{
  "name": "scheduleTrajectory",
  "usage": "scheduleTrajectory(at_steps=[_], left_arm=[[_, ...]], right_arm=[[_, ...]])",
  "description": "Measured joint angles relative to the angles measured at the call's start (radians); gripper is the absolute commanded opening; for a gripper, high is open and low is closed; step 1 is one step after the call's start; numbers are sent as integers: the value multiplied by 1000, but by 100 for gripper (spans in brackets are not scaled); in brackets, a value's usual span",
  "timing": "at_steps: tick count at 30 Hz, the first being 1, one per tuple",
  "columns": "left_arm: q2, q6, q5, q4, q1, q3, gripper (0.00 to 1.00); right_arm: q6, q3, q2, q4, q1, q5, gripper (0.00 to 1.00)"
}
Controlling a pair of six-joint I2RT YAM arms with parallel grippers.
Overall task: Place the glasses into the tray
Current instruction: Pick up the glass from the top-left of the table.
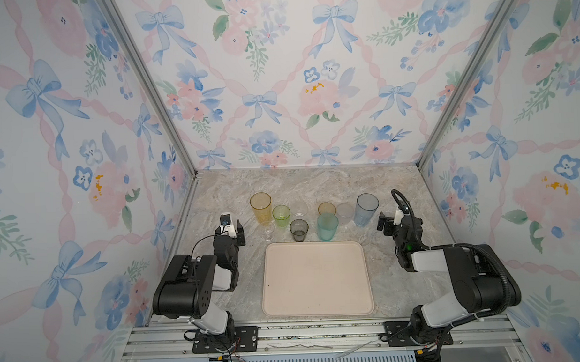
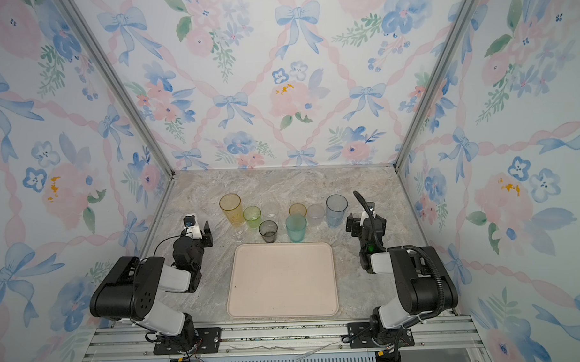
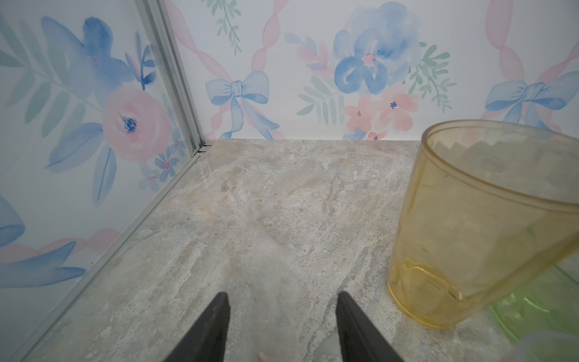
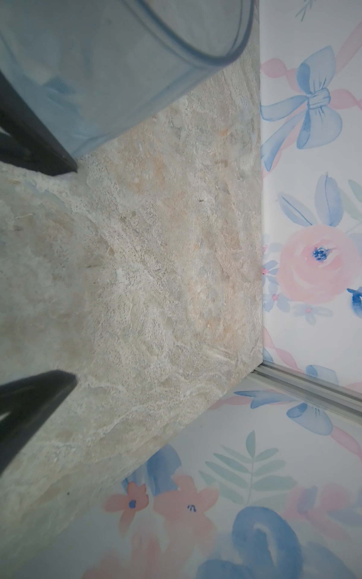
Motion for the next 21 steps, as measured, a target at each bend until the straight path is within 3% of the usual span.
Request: scheduleTrajectory(at_steps=[3,13,17,21], left_arm=[[-38,-1,-28,-117,-10,43,40],[-234,-51,-116,-593,-60,370,33],[-240,-71,-133,-777,-76,519,33],[-231,-103,-133,-986,-81,706,33]], right_arm=[[13,0,-4,-15,-18,-8,92],[31,0,-44,-43,-24,24,86],[65,24,-172,-208,-47,56,81],[87,153,-338,-471,-73,65,76]])
